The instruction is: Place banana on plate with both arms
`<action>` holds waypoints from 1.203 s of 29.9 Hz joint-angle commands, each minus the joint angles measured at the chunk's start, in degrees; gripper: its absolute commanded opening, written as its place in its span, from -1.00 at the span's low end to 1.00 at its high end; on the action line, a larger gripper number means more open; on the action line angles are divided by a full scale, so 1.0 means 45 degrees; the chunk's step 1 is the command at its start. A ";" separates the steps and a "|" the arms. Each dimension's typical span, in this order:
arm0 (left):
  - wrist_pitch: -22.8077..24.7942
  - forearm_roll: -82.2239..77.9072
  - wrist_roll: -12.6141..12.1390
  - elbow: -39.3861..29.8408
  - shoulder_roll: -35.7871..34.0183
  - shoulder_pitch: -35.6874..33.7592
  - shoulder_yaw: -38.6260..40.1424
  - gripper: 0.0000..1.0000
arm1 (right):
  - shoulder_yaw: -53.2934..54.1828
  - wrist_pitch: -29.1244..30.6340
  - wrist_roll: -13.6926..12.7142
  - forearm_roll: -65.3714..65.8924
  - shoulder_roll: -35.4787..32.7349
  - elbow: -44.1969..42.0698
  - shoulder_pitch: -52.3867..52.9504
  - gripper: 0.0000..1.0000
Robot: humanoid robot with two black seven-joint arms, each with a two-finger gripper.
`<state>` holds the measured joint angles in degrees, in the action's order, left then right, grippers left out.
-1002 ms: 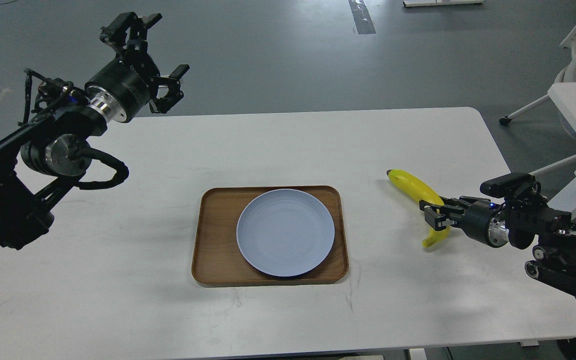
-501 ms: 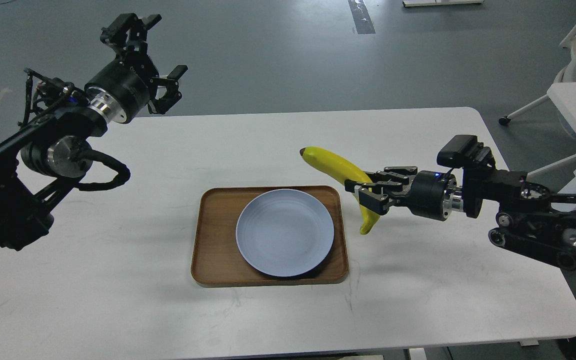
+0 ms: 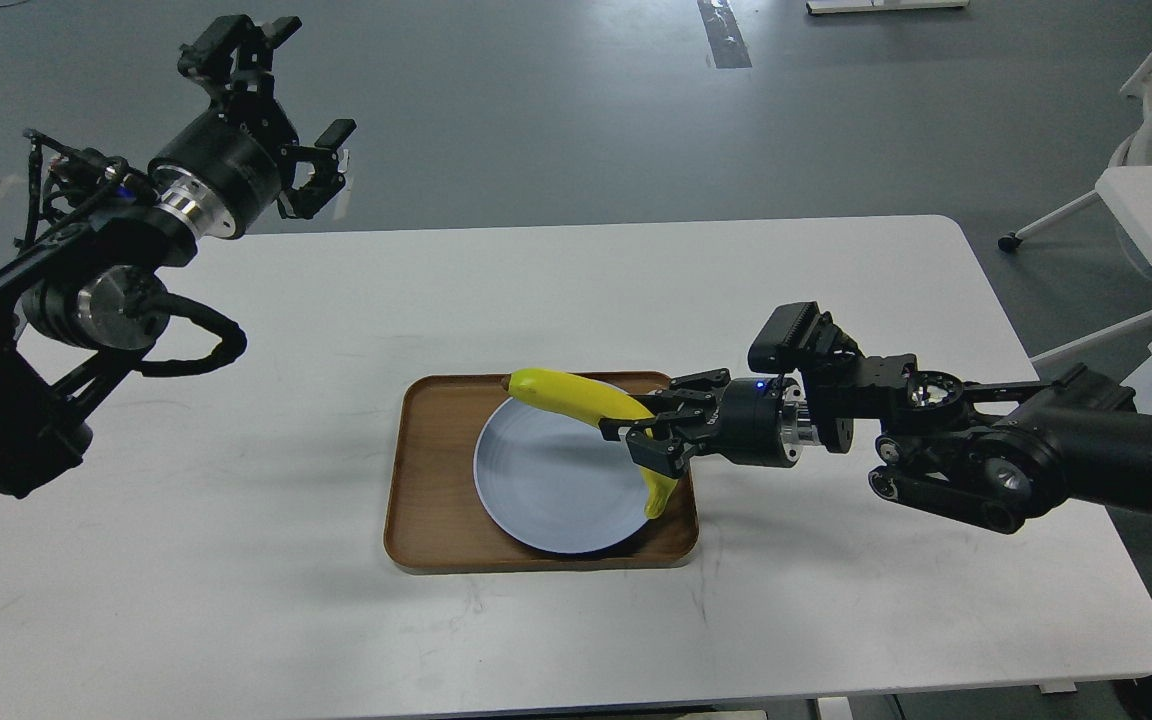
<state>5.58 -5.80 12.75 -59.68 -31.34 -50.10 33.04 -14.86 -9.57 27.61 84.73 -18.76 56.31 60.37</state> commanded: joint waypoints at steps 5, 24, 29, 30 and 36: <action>0.0108 0.0000 -0.0002 0.0000 -0.0243 0.0020 -0.0019 0.96 | -0.0077 -0.0002 -0.0062 -0.0040 0.0244 -0.0268 -0.0114 0.15; 0.0089 0.0020 -0.0002 0.0000 -0.0243 0.0059 -0.0039 0.96 | 0.3354 0.0638 -0.0800 -0.7895 -0.0126 0.0335 0.1075 1.00; 0.0167 0.0176 -0.0002 0.0000 -0.0184 0.0293 0.0020 0.96 | 0.6149 0.2126 -0.2520 -1.3959 -0.0459 0.0533 0.1292 1.00; 0.0148 0.0196 0.0017 0.0000 -0.0087 0.0371 0.0040 0.96 | 0.6946 0.2146 -0.3025 -1.5358 -0.0459 0.0417 0.1272 1.00; 0.0166 0.0235 0.0057 0.0000 0.0168 0.0644 0.0216 0.96 | 0.8828 0.2419 -0.4650 -1.8534 -0.0479 -0.0170 0.0922 1.00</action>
<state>5.98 -4.77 13.03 -59.66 -30.85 -47.88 33.84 22.68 0.61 9.01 5.42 -20.89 56.35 65.37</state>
